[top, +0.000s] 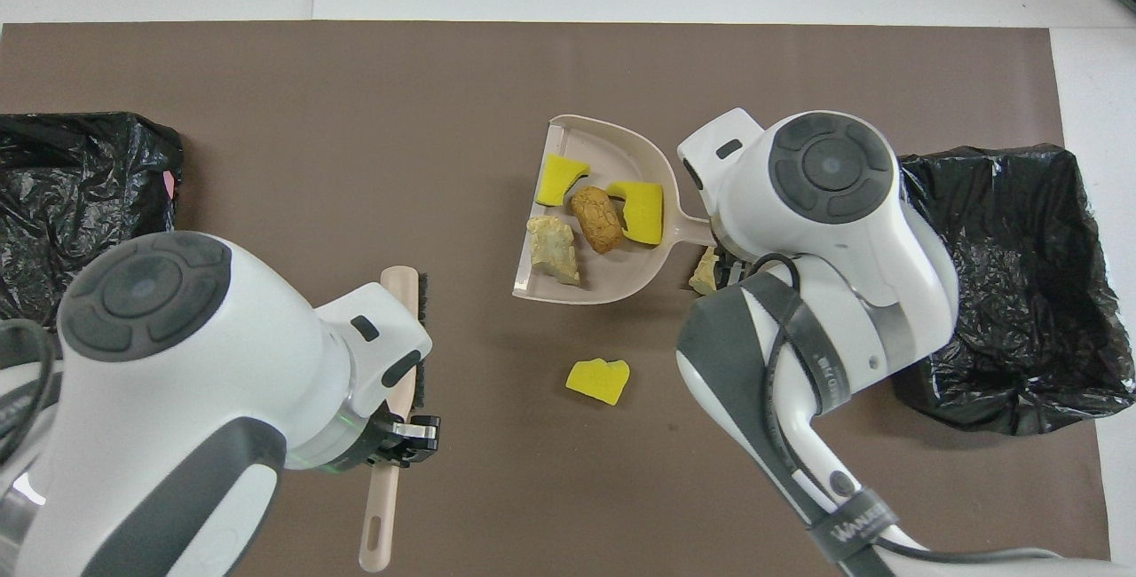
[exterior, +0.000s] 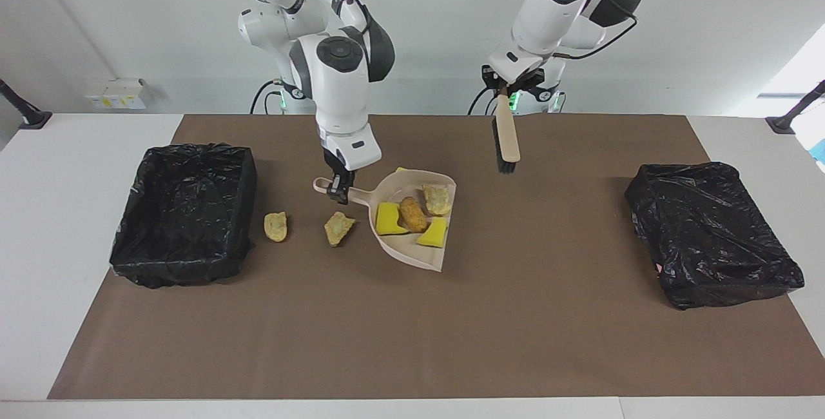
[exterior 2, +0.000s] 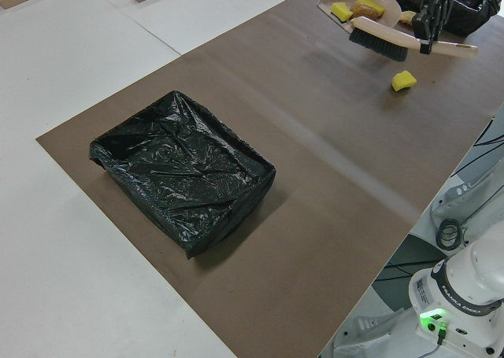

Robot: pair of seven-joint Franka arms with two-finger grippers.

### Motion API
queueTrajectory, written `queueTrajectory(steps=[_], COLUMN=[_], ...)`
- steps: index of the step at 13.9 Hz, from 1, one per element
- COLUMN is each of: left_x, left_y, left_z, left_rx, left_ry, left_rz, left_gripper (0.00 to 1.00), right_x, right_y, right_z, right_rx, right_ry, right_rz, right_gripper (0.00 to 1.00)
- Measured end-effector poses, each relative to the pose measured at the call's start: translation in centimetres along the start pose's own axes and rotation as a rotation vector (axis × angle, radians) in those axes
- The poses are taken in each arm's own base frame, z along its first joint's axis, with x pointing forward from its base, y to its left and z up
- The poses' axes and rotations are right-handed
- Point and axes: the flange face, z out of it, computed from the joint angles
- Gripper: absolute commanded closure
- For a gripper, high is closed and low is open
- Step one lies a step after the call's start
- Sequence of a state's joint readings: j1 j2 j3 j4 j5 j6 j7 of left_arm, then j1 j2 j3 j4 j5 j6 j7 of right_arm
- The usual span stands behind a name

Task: Sweep and dump trash in bin
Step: 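Carry the loaded dustpan with the right gripper over the farther bin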

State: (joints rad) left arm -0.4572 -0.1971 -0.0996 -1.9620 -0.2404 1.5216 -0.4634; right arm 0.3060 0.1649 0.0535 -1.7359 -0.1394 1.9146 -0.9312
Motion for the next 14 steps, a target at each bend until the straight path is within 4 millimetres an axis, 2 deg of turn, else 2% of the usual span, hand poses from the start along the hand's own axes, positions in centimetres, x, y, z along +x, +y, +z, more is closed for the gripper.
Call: queueTrajectory(steps=[3,6,8,10,14], left_x=[-1.5,-3.2,-3.8,-3.4,-2.9], left_y=[3.8,7.6,10.0,10.7,10.1], left_z=[5.0,11.6,16.3,18.4,20.0], left_rx=[-0.015,-0.003,0.015,0.035,0.057], left_ry=[0.044,0.065,0.066,0.048,0.023], left_rz=[-0.025,-0.022,-0.036,-0.045,-0.057], left_gripper=[1.00,1.00,1.00,1.00,1.00], right_x=[-6.0,-14.5,-21.1,-26.9,-34.9], right_y=[2.3,4.9,6.5,7.4,7.5], right_z=[-2.3,-3.3,-3.2,-2.7,-3.2], right_rx=[0.008,0.017,0.029,0.040,0.038], right_ry=[-0.012,-0.021,-0.028,-0.032,-0.045], right_rz=[-0.026,-0.077,-0.104,-0.121,-0.156], right_gripper=[1.00,1.00,1.00,1.00,1.00])
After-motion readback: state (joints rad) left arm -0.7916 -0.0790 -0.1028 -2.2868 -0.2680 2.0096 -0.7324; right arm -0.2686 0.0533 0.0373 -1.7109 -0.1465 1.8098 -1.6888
